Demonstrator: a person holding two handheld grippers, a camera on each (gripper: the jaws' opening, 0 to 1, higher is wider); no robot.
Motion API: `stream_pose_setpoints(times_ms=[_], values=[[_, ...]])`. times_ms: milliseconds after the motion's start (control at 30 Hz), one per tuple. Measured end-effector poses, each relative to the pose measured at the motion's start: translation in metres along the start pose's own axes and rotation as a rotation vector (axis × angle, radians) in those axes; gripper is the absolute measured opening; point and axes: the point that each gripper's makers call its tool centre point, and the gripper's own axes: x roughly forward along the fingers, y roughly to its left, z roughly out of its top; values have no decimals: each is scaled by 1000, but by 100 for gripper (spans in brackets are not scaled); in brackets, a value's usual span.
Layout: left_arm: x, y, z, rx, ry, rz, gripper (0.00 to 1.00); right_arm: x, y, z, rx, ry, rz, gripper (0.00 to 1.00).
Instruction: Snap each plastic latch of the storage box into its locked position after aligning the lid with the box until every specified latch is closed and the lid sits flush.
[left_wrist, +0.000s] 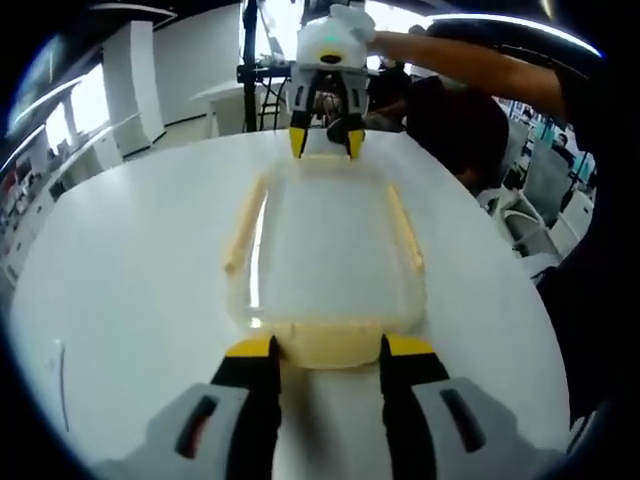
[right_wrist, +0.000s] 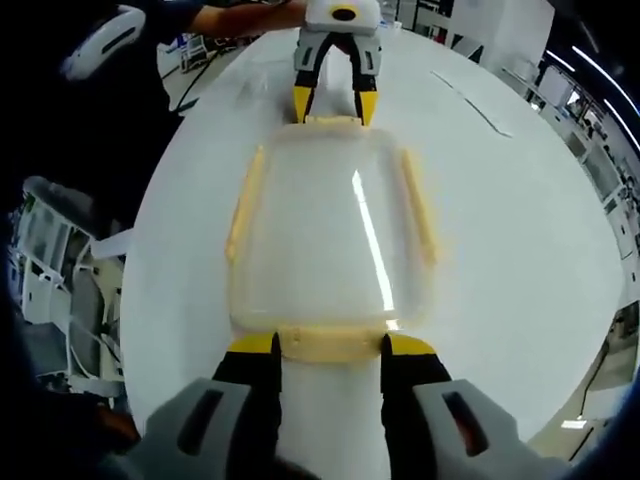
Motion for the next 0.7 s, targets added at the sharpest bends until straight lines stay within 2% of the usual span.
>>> stream_pose_setpoints(times_ms=[467,700], values=[[-21,-19,10,0,8,7,37,-20,13,18,-10,-1,-20,36],[-33,-17,16,-11,17,15,37,-31,16,30,-20,-4,-35,36]])
